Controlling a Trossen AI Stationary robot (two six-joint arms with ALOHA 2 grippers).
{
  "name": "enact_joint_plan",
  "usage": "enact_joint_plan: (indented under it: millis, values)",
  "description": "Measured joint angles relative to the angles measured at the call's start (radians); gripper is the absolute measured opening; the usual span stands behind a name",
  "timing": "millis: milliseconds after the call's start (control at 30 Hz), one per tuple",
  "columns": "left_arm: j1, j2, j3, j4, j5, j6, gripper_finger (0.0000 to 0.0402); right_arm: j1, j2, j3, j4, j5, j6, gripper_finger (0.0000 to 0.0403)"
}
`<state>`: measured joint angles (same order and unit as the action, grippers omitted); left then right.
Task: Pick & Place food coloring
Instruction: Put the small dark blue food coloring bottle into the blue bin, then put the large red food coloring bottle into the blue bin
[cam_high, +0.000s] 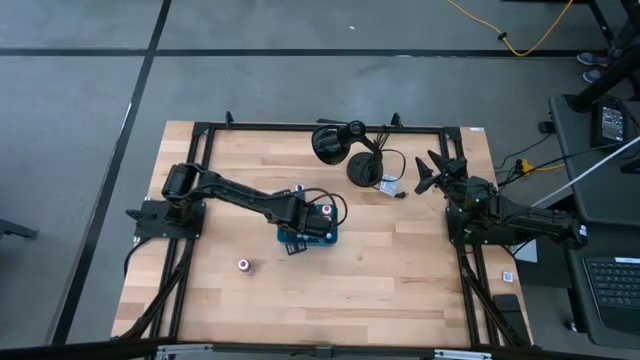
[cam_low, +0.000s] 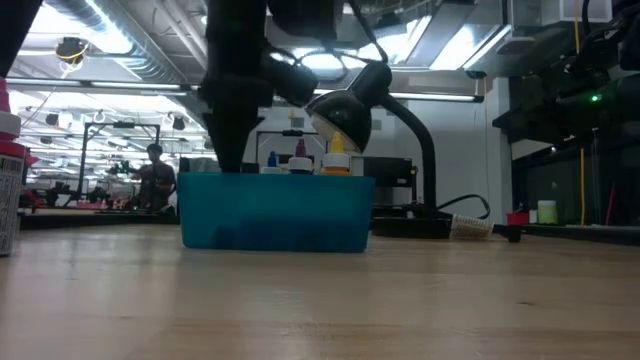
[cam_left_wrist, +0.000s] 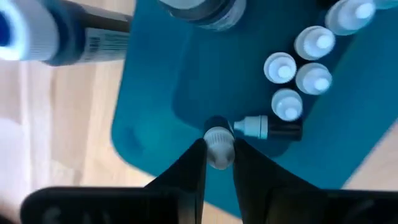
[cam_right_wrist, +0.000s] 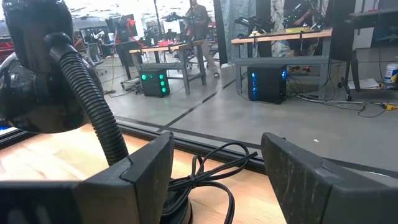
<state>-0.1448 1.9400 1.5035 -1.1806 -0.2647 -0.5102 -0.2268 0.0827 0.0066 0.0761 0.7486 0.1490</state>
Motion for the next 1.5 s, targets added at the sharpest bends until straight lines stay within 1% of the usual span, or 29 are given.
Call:
enact_joint_plan:
  millis: [67,167,267,533,700,867,1033,1100,1367,1500]
  values:
    - [-0.002,0.0,-0.028,0.036,0.012,-0.001,0.0057,0.0,0.0,0.0,0.0,0.0,0.0,0.0244]
    - [-0.004,0.0,-0.066,0.098,0.06,-0.001,0.0057,0.0,0.0,0.0,0.0,0.0,0.0,0.0244]
    - [-0.005,0.0,-0.091,0.128,0.086,0.007,0.0057,0.0,0.0,0.0,0.0,0.0,0.0,0.0244]
    - [-0.006,0.0,-0.093,0.134,0.084,0.006,0.0058,0.0,0.0,0.0,0.0,0.0,0.0,0.0244]
    - [-0.005,0.0,-0.093,0.135,0.098,-0.002,0.0084,0.0,0.0,0.0,0.0,0.0,0.0,0.0244]
    - [-0.006,0.0,-0.093,0.135,0.088,0.0,0.0108,0.0,0.0,0.0,0.0,0.0,0.0,0.0244]
    - [-0.005,0.0,-0.093,0.134,0.052,0.009,0.0121,0.0,0.0,0.0,0.0,0.0,0.0,0.0244]
    - [-0.004,0.0,-0.093,0.134,0.052,0.02,0.0124,0.0,0.0,0.0,0.0,0.0,0.0,0.0244]
    - [-0.004,0.0,-0.015,0.07,0.072,0.014,0.0125,0.0,0.0,0.0,0.0,0.0,0.0,0.0244]
    - [-0.018,-0.017,0.029,0.011,0.018,-0.015,0.0128,0.0,0.0,0.0,0.0,0.0,0.0,0.0244]
